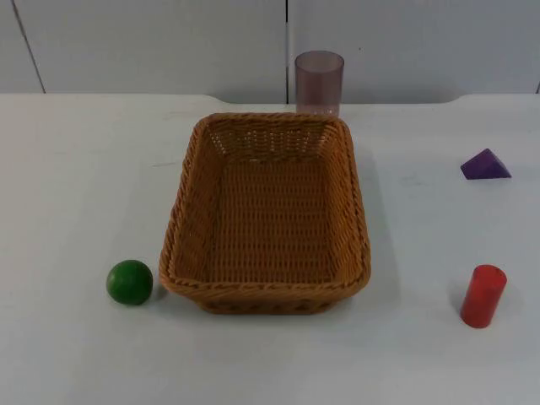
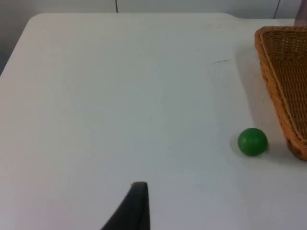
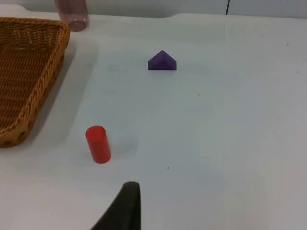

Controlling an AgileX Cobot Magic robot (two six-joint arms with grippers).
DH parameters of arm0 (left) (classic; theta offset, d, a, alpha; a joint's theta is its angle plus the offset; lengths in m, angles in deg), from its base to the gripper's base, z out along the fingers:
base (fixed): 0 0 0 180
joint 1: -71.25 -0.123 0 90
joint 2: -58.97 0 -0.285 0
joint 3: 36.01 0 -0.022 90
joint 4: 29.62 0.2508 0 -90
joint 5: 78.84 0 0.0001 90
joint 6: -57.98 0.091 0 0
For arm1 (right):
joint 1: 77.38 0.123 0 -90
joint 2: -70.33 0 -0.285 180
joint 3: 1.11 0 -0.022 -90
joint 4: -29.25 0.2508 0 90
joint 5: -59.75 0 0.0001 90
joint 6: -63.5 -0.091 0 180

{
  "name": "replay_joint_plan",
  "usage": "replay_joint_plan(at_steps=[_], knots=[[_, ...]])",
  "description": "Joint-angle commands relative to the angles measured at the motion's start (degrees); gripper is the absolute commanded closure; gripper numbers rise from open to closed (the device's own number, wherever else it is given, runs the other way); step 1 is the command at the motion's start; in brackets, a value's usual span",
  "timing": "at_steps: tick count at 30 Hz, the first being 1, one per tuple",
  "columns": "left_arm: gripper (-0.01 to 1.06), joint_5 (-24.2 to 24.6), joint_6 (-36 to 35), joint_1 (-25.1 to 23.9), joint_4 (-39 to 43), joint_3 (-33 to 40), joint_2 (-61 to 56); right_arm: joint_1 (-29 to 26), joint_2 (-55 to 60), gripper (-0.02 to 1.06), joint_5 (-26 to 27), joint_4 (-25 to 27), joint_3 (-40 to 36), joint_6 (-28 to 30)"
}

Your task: Pick up the basket with the left hand and place the triangular block into the basket with the right hand.

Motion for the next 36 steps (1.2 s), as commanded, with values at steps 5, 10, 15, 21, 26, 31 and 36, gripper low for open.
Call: replay_joint_plan(at_steps=[5,10,15,21,26,31,36], knots=[[0.00,-3.5,-0.5,0.2,-3.5,-2.1,2.4,-0.4,5.9,-0.01,1.5,0.2,3.9,1.2],[0.00,-10.4,-0.5,0.2,-3.6,-5.4,10.9,-0.4,15.7,-0.01,6.9,0.1,9.3,1.2],[0.00,-14.9,-0.5,0.2,-5.3,-9.7,24.1,-0.4,27.7,-0.01,11.5,0.1,14.7,1.2],[0.00,-15.8,0.0,0.2,-5.8,-14.8,38.9,-0.4,39.0,-0.01,15.3,0.3,17.9,1.2],[0.00,-17.7,0.8,0.2,-5.8,-16.3,48.1,-0.4,45.8,-0.01,16.9,0.3,18.0,1.2],[0.00,-18.9,1.0,0.2,-5.9,-16.3,54.9,-0.4,51.5,-0.01,17.2,0.1,18.0,1.2],[0.00,-19.3,2.2,0.2,-6.9,-16.3,58.2,-0.4,54.2,-0.01,17.3,-0.4,18.0,1.2]])
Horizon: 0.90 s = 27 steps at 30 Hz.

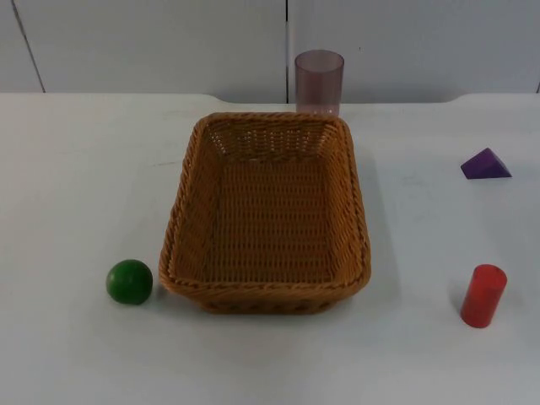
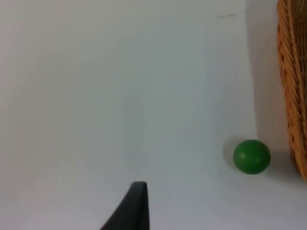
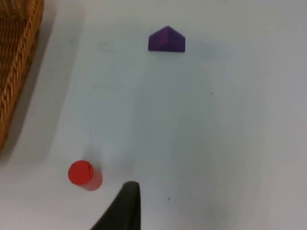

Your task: Pick up the basket with the left hand and place the triangular block into the basket with the right hand.

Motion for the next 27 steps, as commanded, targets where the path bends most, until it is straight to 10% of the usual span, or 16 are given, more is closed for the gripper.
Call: replay_joint_plan(at_steps=[1,15,27], knots=[[0.00,-1.2,1.0,0.2,-1.6,-0.4,1.2,-0.4,1.1,-0.01,0.9,-0.6,0.3,0.1],[0.16,-5.7,11.5,7.4,-13.0,-5.1,18.3,-0.4,1.8,-0.01,2.4,-0.3,0.2,0.1],[0.21,-5.7,10.8,15.7,-15.6,-24.5,49.7,-0.4,1.8,-0.01,2.4,-0.3,0.2,0.1]])
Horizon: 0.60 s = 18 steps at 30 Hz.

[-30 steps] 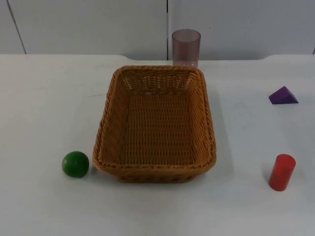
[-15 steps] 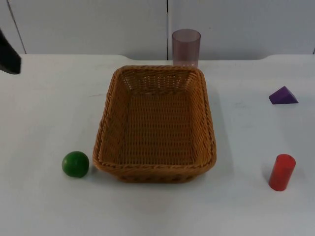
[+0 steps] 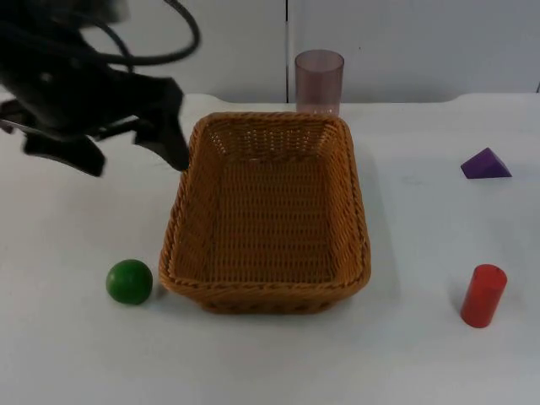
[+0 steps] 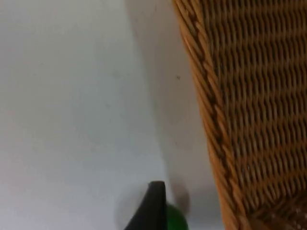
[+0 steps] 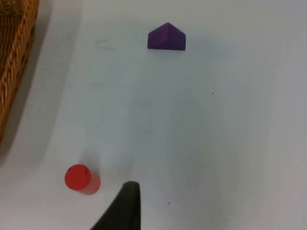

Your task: Pick up the basket with the left hand and place the triangular block into the basket with the right hand.

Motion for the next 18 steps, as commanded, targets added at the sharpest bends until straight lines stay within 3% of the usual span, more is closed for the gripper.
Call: replay_joint_plan(at_steps=[1,10,18], knots=[[0.21,0.7,-0.3,1.2,-1.5,-3.7,4.7,-0.4,-0.2,-0.01,0.7,0.0,0.2,0.1],[0.21,2.2,-2.4,1.8,-1.3,-17.5,18.9,-0.4,-0.2,-0.01,0.3,-0.2,0.2,0.1],[0.21,0.3,-2.5,1.8,-2.2,-19.7,24.1,-0.4,-0.2,-0.01,0.2,-0.1,0.2,0.1]])
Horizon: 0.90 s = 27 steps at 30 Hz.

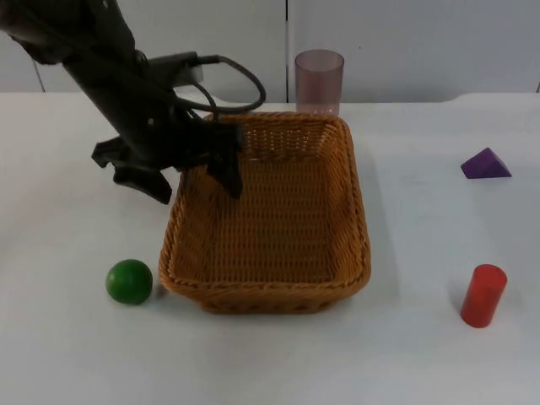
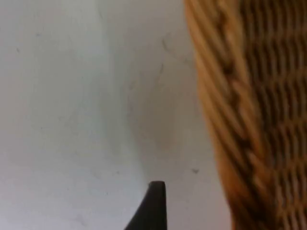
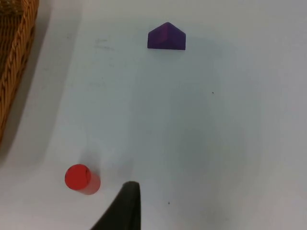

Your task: Pick up the basket with the left hand and place the triangular block into the basket with the right hand.

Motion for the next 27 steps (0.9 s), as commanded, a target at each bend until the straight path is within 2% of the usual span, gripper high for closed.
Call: replay_joint_plan(at_steps=[1,3,4,5,6,10,11,13,15,23,27], knots=[[0.21,-0.6,-0.4,0.3,-1.9,-0.6,1.0,-0.4,-0.2,-0.01,0.2,-0.1,0.2,0.1],[0.26,-0.9,-0.1,0.3,-2.6,-0.6,2.0,-0.4,-0.2,-0.01,0.3,-0.1,0.2,0.1],[0.32,-0.9,-0.1,0.3,-2.6,-0.6,2.3,-0.4,-0.2,-0.01,0.4,-0.1,0.2,0.1],[0.32,-0.9,-0.1,0.3,-2.6,-0.6,2.3,-0.4,-0.2,-0.01,0.4,-0.1,0.2,0.1],[0.38,-1.4,-0.1,0.3,-2.7,-0.6,2.4,-0.4,-0.2,-0.01,0.4,-0.1,0.2,0.1],[0.71,-2.4,-0.1,0.3,-2.7,-0.6,2.5,-0.4,-0.2,-0.01,0.4,-0.1,0.2,0.0],[0.71,-2.4,-0.1,0.3,-2.7,-0.6,2.5,-0.4,-0.2,-0.01,0.4,-0.1,0.2,0.0],[0.91,-3.3,-0.7,0.3,-2.8,-0.6,2.5,-0.4,-0.2,-0.01,0.4,-0.1,0.2,0.0],[1.05,-4.0,-0.7,0.3,-3.8,-0.6,2.5,-0.4,-0.2,-0.01,0.4,-0.1,0.2,0.0],[1.05,-4.4,-0.7,0.3,-7.3,-0.6,2.1,-0.4,-0.2,-0.01,0.4,-0.1,0.2,0.0],[1.05,-0.6,-0.7,0.3,-8.5,-0.6,1.5,-0.4,-0.2,-0.01,0.4,-0.1,0.2,0.0]])
